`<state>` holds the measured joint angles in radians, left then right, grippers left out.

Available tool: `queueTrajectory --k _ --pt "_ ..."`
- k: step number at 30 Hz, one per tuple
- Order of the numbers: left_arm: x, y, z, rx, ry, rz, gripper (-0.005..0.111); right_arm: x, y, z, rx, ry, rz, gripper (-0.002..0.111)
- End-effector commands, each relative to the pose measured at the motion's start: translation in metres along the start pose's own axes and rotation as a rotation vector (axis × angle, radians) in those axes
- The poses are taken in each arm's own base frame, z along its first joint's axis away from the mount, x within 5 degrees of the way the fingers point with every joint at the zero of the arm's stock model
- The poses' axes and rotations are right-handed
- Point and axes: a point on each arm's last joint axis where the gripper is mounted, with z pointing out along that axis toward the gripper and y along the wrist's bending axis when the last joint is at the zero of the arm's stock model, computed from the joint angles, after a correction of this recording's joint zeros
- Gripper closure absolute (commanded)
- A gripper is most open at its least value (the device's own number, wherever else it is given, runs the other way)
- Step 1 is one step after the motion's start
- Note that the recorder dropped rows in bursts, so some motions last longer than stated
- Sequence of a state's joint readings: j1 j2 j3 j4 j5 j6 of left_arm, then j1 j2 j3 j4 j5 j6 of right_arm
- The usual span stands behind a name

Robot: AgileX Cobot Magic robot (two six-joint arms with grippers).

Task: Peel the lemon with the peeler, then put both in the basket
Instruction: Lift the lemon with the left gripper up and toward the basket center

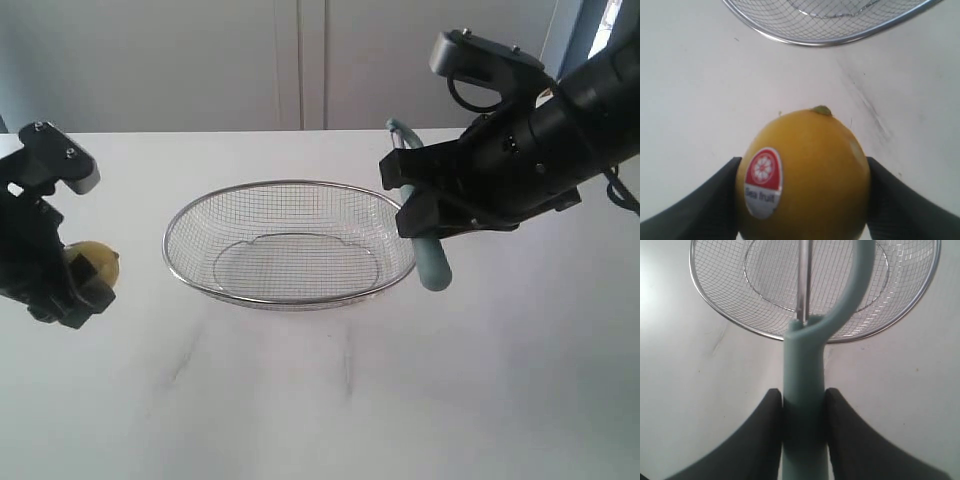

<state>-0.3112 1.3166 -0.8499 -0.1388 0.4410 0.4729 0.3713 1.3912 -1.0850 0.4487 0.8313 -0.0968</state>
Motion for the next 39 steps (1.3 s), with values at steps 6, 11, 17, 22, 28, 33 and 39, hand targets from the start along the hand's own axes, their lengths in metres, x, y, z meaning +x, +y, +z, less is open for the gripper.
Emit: queueTrajectory --k 6,11,17,22,28,33,39 --pt "-0.003 -0.004 -0.022 -0.023 -0.075 -0.002 0.107 -0.001 0.001 -0.003 -0.007 0.002 0.001 0.108" --pt "-0.005 -0.005 -0.023 -0.011 -0.100 -0.032 0.107 0.000 0.001 -0.003 -0.005 0.016 -0.002 0.108" --pt "-0.020 -0.006 -0.035 0.043 -0.153 -0.082 0.107 0.000 0.001 -0.003 -0.005 0.014 -0.002 0.108" --pt "-0.041 -0.007 -0.051 0.095 -0.277 -0.057 0.107 0.000 0.001 -0.003 -0.006 0.011 -0.001 0.108" --pt "-0.061 -0.012 -0.069 0.160 -0.409 0.095 0.107 -0.002 0.001 -0.003 -0.006 -0.003 0.001 0.108" --pt "-0.075 -0.013 -0.079 0.195 -0.501 0.125 0.107 -0.002 0.001 -0.003 -0.006 -0.005 0.001 0.108" --pt "-0.094 -0.016 -0.072 0.294 -0.599 0.204 0.107 -0.001 0.001 -0.003 -0.007 -0.003 0.019 0.108"
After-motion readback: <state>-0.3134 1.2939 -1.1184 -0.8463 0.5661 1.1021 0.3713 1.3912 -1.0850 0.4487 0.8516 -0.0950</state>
